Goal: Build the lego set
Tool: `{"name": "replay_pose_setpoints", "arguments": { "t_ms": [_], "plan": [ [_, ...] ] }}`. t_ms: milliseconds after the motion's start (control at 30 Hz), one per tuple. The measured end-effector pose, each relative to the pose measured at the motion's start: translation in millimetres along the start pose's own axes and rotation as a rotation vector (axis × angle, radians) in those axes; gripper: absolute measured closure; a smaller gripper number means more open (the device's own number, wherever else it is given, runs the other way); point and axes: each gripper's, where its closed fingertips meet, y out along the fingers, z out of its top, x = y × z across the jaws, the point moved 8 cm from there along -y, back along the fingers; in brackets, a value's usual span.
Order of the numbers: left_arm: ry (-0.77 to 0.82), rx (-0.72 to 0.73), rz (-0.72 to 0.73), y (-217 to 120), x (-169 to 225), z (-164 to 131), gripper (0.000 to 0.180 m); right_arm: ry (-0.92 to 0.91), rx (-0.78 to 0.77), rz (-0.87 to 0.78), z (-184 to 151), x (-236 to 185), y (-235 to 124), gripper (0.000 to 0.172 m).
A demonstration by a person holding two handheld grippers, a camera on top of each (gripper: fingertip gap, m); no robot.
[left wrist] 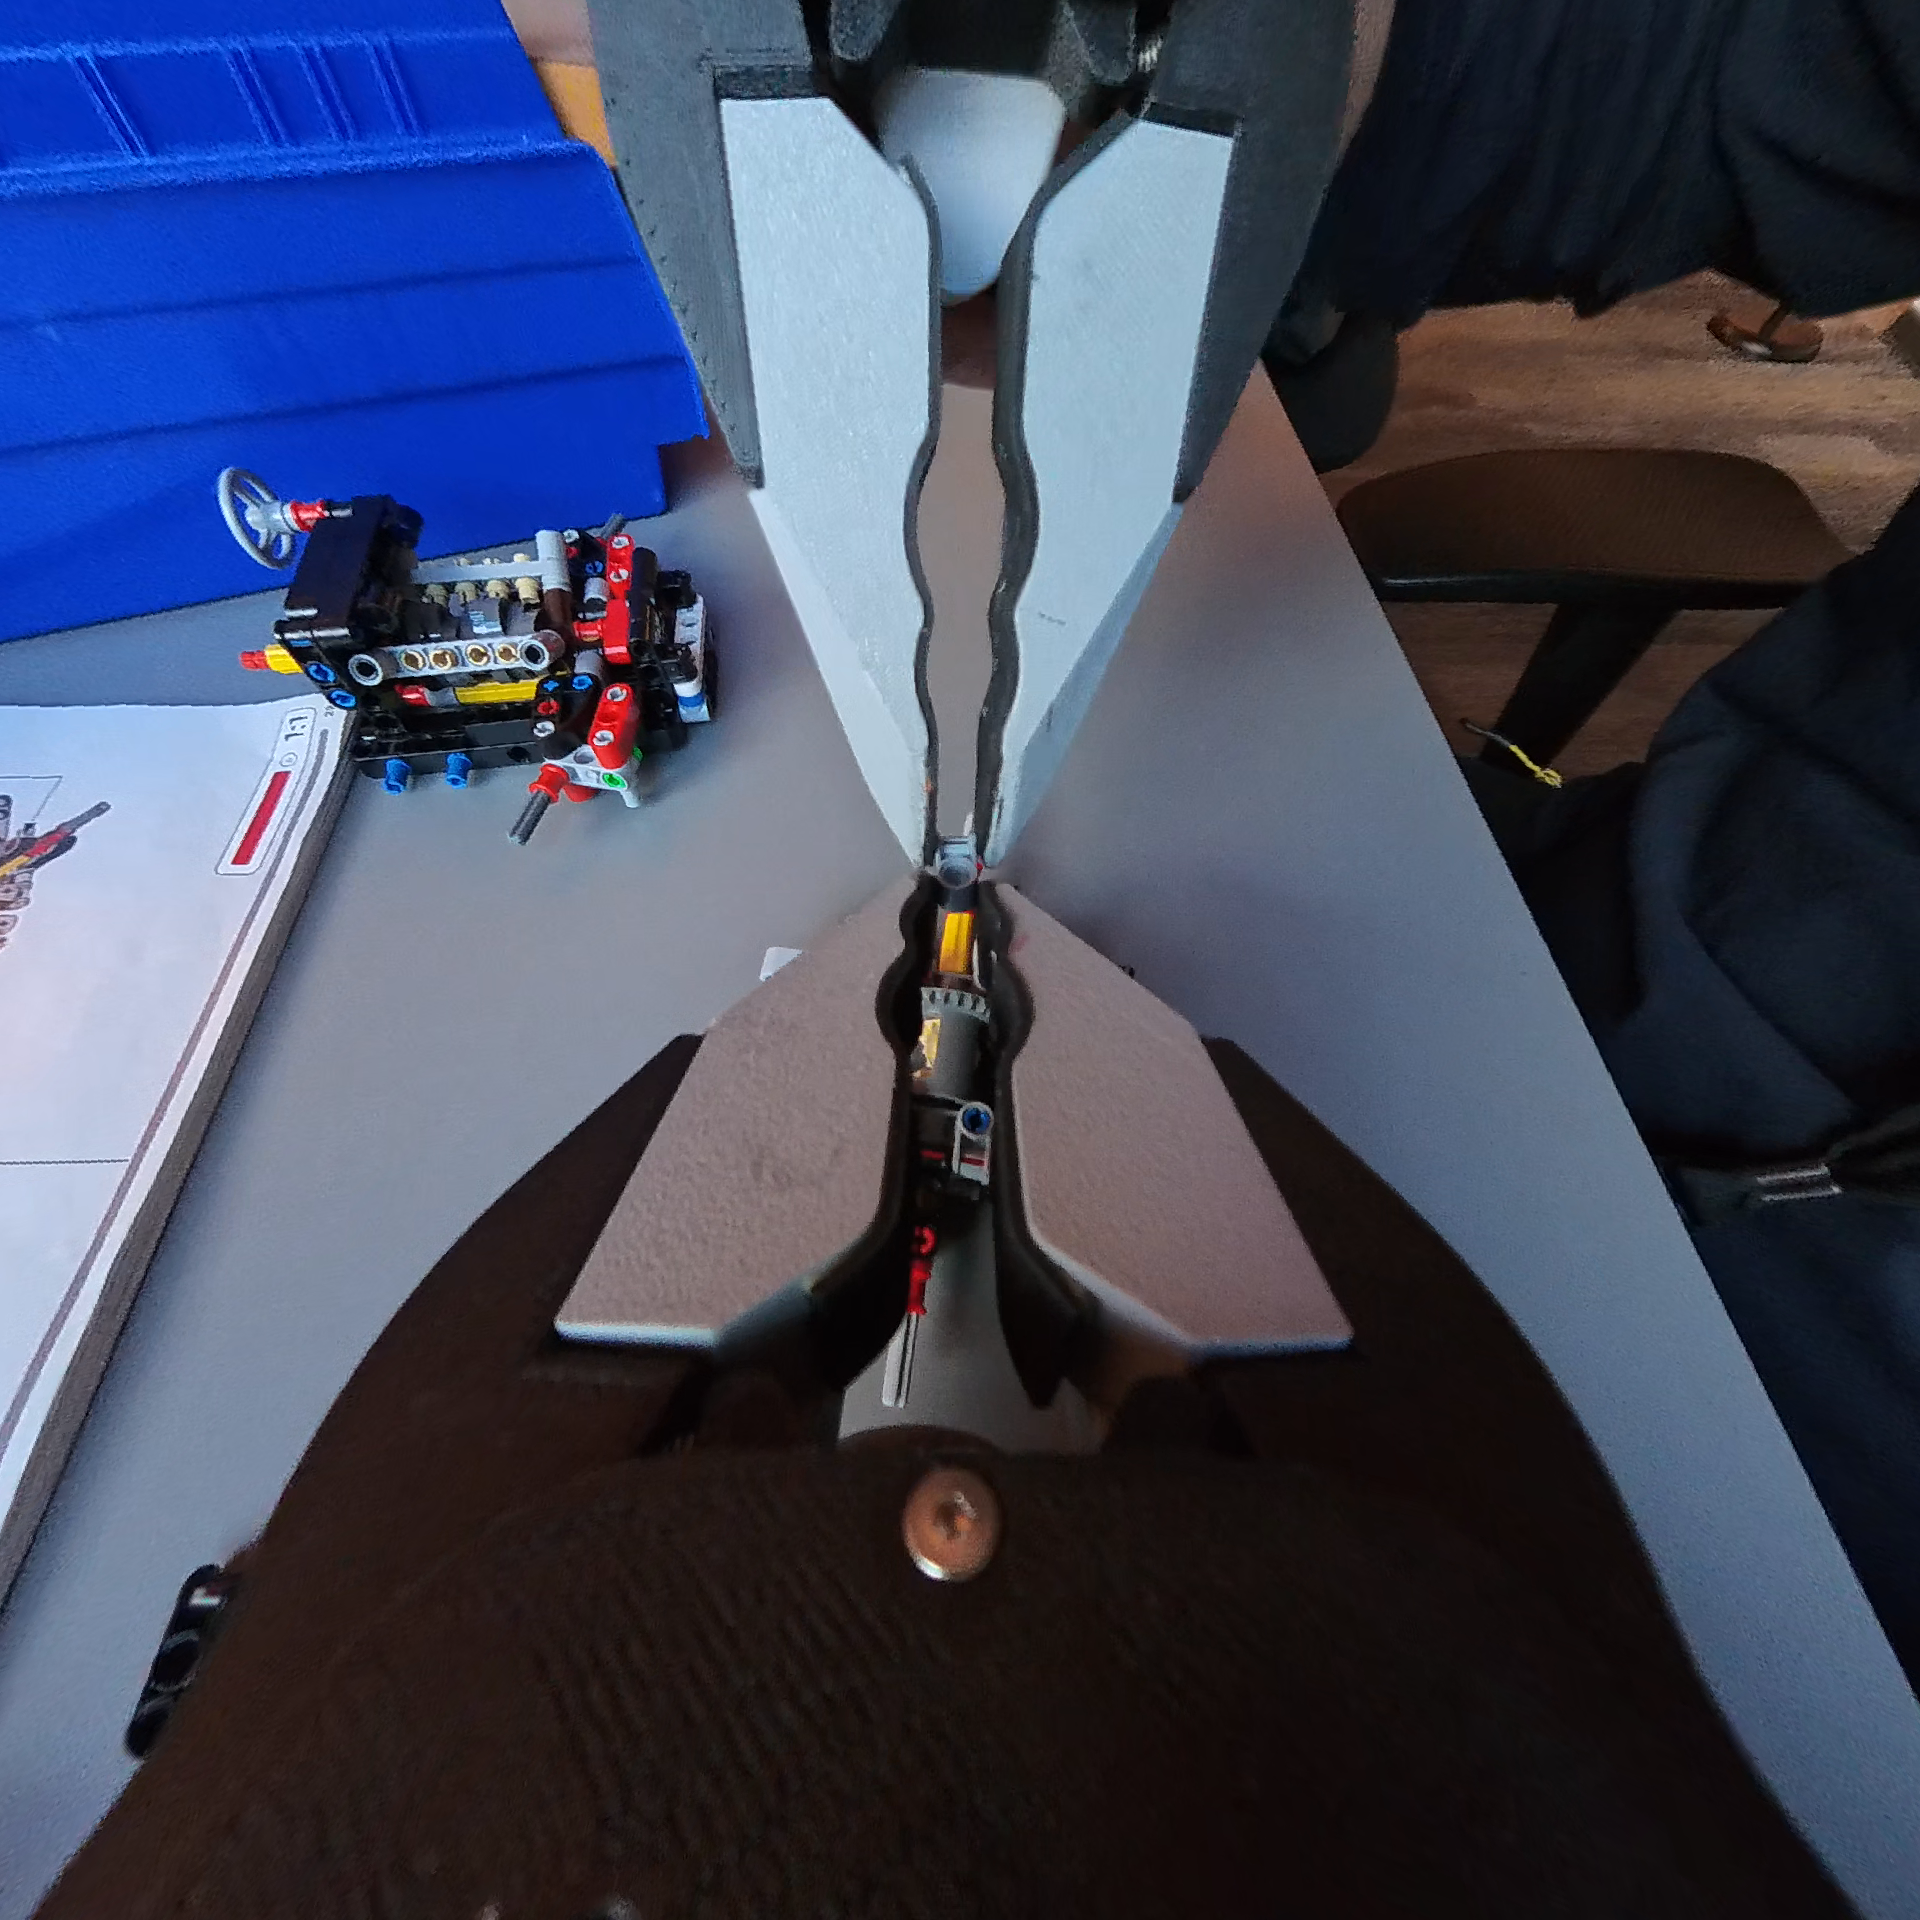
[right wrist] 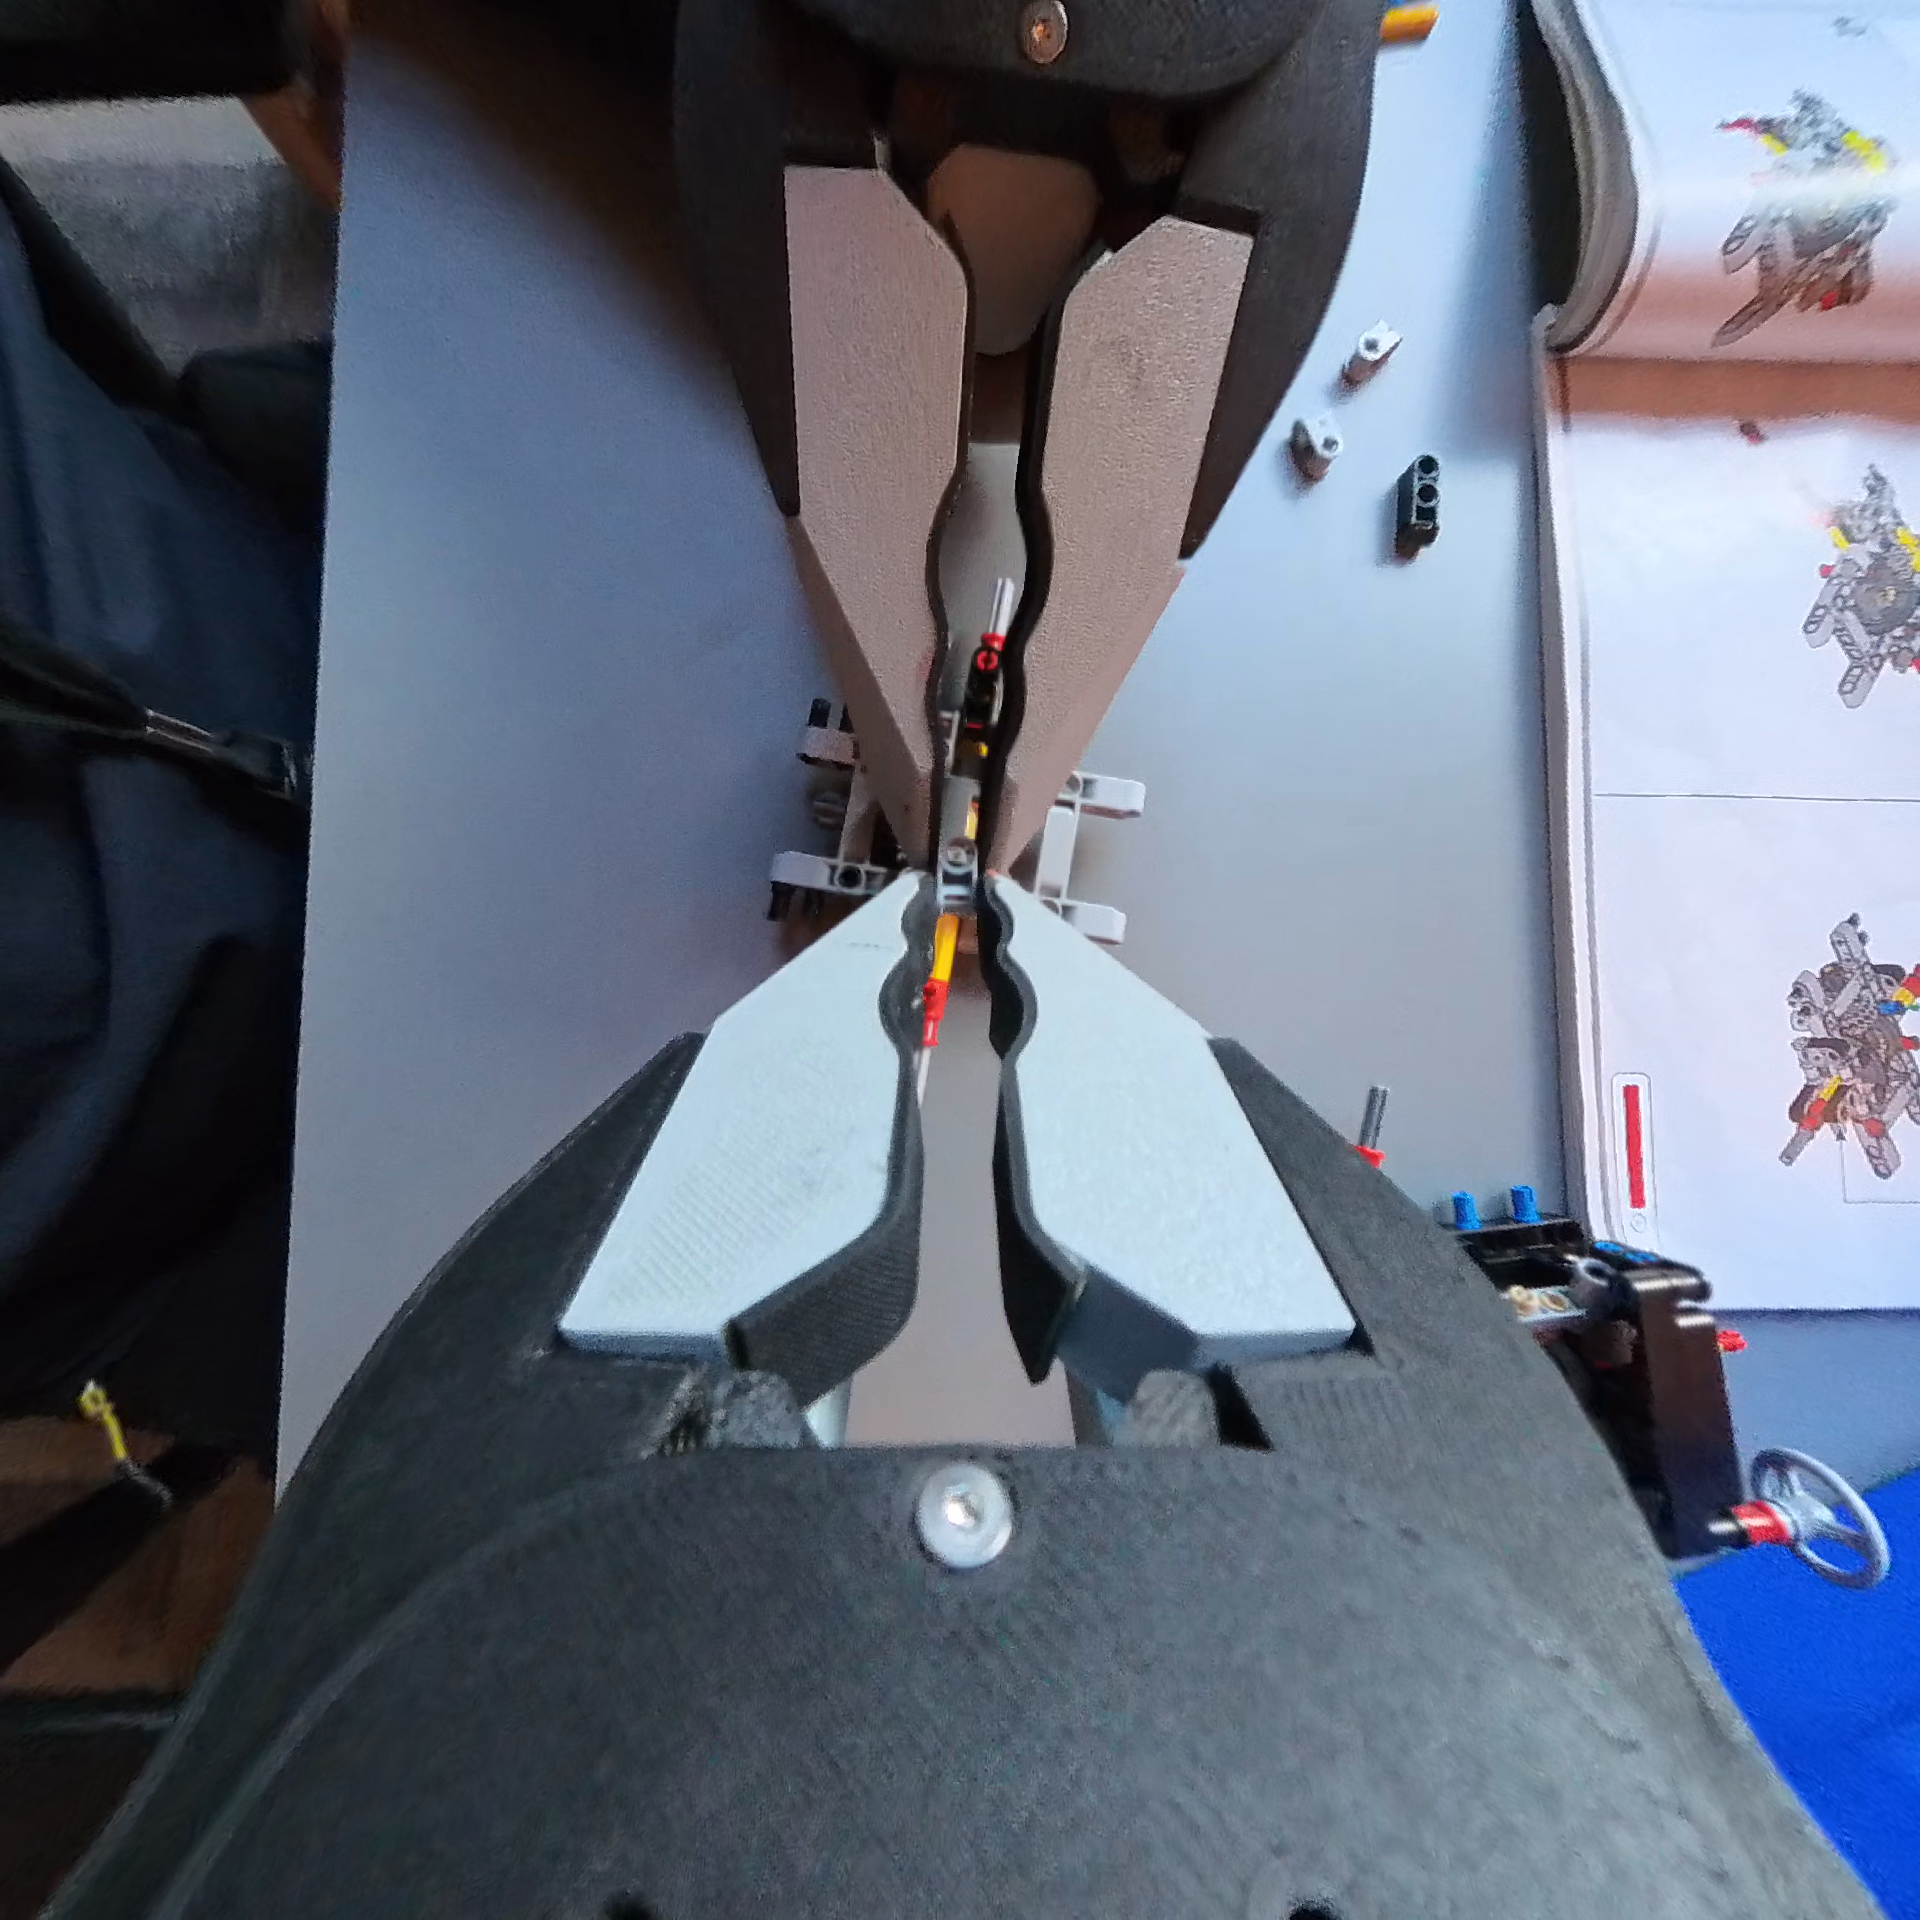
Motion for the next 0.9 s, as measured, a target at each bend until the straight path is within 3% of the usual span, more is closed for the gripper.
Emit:
{"name": "replay_pose_setpoints", "arguments": {
  "t_ms": [333, 900],
  "plan": [
    [-0.045, 0.047, -0.039, -2.4, 0.2, 2.4, 0.176, 0.036, 0.139, -0.027, -6.2, -4.0, -5.0, 0.167],
    [-0.149, 0.100, -0.040, -6.2, -5.9, 2.2, 0.176, 0.033, 0.160, -0.108, -10.1, -5.7, -7.7, 0.168]
  ]
}}
